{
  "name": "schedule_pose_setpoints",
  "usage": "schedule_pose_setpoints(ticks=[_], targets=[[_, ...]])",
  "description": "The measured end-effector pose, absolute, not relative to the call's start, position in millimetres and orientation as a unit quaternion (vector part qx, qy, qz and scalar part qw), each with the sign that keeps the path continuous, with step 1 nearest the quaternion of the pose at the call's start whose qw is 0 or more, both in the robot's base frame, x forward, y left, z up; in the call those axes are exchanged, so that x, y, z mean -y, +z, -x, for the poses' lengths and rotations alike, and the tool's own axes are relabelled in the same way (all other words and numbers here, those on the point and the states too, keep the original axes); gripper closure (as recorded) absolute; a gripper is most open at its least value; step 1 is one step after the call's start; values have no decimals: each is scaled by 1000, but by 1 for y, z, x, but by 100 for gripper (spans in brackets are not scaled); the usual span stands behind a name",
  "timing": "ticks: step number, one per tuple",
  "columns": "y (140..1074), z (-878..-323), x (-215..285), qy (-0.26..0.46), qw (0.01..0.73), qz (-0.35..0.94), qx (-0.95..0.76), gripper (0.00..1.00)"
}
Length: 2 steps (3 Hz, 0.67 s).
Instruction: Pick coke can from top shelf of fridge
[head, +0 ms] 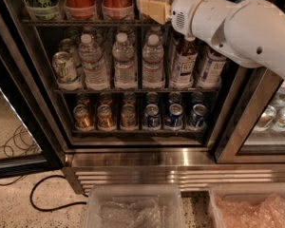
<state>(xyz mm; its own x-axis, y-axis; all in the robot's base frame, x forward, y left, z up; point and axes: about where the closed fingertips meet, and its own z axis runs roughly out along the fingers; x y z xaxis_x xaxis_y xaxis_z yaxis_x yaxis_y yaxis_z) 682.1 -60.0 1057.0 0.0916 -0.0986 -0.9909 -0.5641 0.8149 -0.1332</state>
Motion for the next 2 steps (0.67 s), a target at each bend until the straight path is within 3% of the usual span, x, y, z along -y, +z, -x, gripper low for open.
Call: schedule_pose_setpoints(ticks=[2], targets=[[1058,-689,66,180,706,225,-647,33]])
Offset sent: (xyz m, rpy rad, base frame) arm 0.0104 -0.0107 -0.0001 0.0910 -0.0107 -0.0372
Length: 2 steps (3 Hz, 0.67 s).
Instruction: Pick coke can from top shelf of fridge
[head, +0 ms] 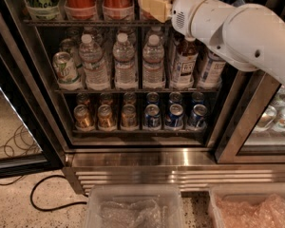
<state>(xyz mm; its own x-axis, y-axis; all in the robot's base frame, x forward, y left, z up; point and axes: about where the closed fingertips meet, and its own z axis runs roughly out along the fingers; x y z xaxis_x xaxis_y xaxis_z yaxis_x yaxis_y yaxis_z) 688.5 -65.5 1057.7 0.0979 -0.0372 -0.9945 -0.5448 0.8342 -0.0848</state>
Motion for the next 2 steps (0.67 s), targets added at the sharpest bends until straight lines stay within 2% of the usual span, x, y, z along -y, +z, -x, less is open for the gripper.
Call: schedule_pose_setpoints(ticks=[2], targets=[[1061,-690,63,185,705,221,-649,34]])
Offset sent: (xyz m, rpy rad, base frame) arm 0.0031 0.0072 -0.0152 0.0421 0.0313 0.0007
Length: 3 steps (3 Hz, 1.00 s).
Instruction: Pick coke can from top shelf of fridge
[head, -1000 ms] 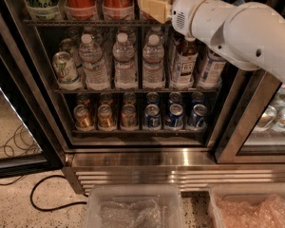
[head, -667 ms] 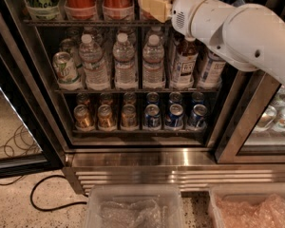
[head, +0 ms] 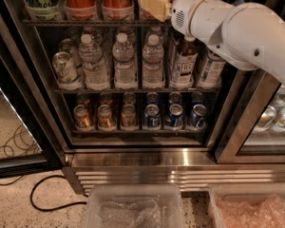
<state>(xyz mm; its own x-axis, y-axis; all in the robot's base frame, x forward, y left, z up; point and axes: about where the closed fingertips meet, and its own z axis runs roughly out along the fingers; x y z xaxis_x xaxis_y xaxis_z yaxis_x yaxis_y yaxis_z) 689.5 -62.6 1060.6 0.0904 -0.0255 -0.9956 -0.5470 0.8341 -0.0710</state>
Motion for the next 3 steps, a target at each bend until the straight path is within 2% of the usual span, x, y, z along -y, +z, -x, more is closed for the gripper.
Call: schedule_pose_setpoints(ticks=[1,2,3], targets=[[1063,-689,63,185,704,221,-649,35],[1060,-688,59,188,700,219,-653,42],[1063,-688,58,189,700,220,-653,61]])
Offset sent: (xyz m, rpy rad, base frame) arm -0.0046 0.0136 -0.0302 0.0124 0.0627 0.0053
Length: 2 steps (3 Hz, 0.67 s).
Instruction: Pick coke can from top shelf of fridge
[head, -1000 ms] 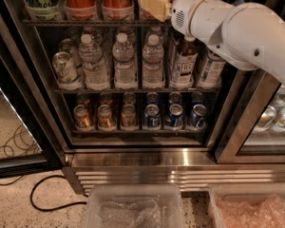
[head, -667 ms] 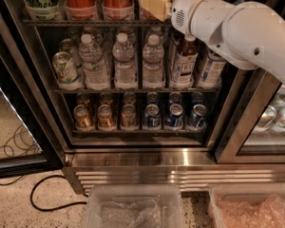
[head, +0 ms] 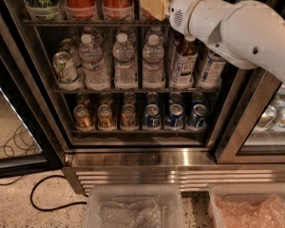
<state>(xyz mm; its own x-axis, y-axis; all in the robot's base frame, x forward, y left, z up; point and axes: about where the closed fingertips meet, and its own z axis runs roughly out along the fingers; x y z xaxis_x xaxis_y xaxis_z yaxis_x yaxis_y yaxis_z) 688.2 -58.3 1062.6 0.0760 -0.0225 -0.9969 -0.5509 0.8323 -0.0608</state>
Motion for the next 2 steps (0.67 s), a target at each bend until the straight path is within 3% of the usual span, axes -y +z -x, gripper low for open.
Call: schedule_pose_setpoints(ticks=[1,2], targets=[[1058,-686,53,191,691,226,-660,85],[1061,-686,53,191,691,226,-660,100]])
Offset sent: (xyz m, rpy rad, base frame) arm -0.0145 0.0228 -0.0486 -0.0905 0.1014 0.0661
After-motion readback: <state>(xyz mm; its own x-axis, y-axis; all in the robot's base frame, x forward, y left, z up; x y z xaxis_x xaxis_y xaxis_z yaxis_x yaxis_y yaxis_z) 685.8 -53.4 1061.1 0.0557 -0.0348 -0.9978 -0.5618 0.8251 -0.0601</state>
